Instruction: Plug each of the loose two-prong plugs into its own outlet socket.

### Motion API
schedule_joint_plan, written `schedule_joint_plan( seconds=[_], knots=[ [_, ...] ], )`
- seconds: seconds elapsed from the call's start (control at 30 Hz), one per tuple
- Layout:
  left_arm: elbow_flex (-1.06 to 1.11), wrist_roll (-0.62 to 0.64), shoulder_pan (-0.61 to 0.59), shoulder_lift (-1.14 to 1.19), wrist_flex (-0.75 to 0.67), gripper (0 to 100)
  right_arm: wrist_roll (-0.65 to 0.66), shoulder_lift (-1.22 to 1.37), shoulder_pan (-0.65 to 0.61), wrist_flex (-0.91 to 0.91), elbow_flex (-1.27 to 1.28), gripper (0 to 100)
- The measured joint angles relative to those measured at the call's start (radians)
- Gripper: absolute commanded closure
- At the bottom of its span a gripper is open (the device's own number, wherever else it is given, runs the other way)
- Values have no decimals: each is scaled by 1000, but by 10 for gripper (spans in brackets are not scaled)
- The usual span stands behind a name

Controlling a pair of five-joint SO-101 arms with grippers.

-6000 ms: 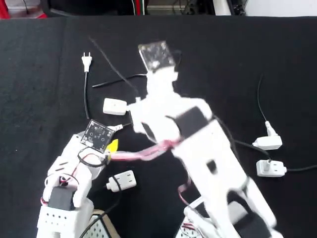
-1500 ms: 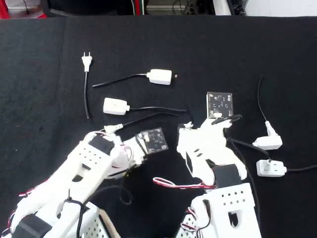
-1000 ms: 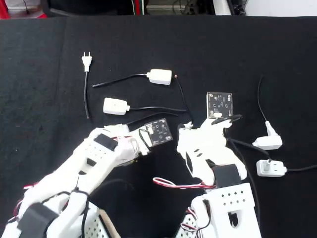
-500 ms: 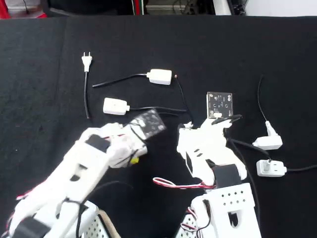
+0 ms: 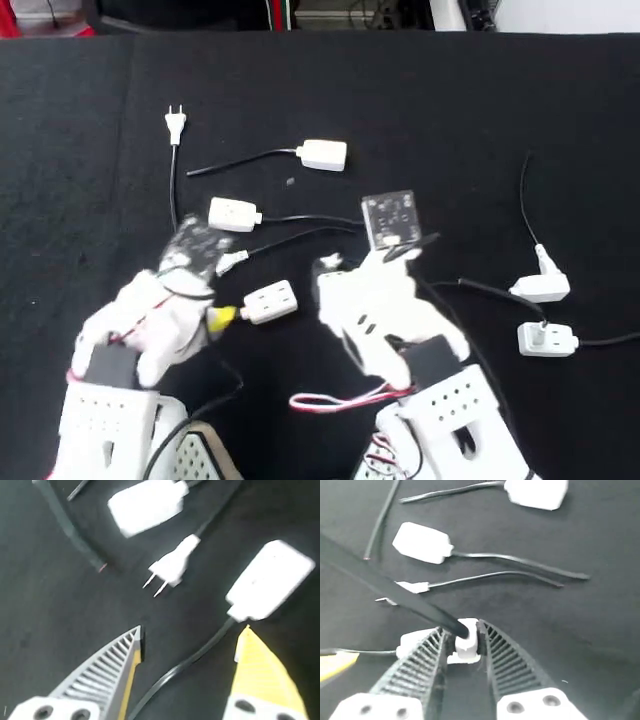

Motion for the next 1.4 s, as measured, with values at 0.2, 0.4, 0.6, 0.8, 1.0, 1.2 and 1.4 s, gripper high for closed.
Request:
schedule_joint_plan(
  seconds=[0.2, 0.4, 0.6, 0.8, 1.0, 1.2, 1.4],
  knots=[
    [175, 6, -210, -328, 114, 701, -87, 0, -117, -147, 106, 987],
    [247, 6, -310, -419, 155, 702, -110, 0, -190, -272, 195, 987],
    [261, 0, -313, -420, 158, 703, -110, 0, -199, -272, 195, 987],
    [261, -25, -313, -420, 164, 703, -110, 37, -199, -264, 195, 987],
    [261, -25, -313, -420, 164, 704, -129, 275, -107, -262, 38, 987],
    [279, -32, -313, -420, 164, 704, -130, 545, -89, -262, -110, 987],
    [279, -32, -315, -420, 164, 704, -132, 589, -89, -262, -133, 987]
  ],
)
